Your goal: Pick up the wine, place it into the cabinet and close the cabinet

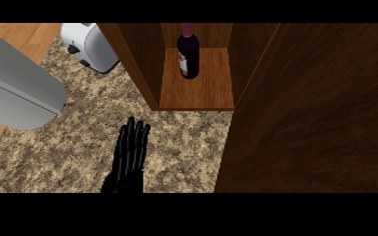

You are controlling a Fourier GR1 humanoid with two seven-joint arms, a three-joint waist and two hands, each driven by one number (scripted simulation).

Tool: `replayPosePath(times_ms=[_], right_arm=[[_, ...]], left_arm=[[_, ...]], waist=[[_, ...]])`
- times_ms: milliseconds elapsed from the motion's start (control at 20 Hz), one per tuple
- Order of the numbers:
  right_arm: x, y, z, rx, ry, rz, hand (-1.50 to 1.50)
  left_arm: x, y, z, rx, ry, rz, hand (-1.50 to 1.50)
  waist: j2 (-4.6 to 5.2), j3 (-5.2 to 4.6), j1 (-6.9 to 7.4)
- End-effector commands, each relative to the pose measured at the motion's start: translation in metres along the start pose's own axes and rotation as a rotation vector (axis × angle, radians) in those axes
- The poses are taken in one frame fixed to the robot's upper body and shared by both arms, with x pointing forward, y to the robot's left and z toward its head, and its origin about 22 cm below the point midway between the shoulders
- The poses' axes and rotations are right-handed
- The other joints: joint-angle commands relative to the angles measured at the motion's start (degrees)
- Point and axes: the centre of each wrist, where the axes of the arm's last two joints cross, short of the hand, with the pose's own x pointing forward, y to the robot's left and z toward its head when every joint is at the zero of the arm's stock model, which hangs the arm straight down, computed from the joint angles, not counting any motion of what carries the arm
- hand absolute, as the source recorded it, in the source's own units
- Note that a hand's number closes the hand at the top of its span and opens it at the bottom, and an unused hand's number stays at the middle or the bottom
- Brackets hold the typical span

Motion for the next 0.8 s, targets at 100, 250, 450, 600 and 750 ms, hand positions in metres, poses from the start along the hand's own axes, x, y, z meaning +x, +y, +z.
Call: replayPosePath(times_ms=[100,250,450,600,750], right_arm=[[0.008,-0.001,0.023,0.122,-0.025,-0.039,1.50],[-0.003,-0.004,0.026,0.131,-0.037,-0.006,1.50],[0.008,0.007,0.021,0.206,0.034,-0.115,1.50],[0.008,0.026,0.029,0.243,0.094,-0.194,1.50],[0.013,0.028,0.039,0.278,0.095,-0.208,1.50]], left_arm=[[0.033,0.030,0.001,-0.079,0.014,0.001,-1.50],[0.038,0.056,0.015,-0.078,0.003,0.012,-1.50],[0.043,0.064,0.015,-0.073,-0.004,0.014,-1.50],[0.049,0.084,0.009,-0.040,-0.015,-0.011,-1.50],[0.061,0.083,-0.010,-0.025,-0.041,0.003,-1.50]], waist=[[0.01,0.02,-0.30],[0.03,0.00,-0.08],[-0.01,-0.06,0.24],[-0.15,-0.11,0.08],[-0.04,-0.01,-0.61]])
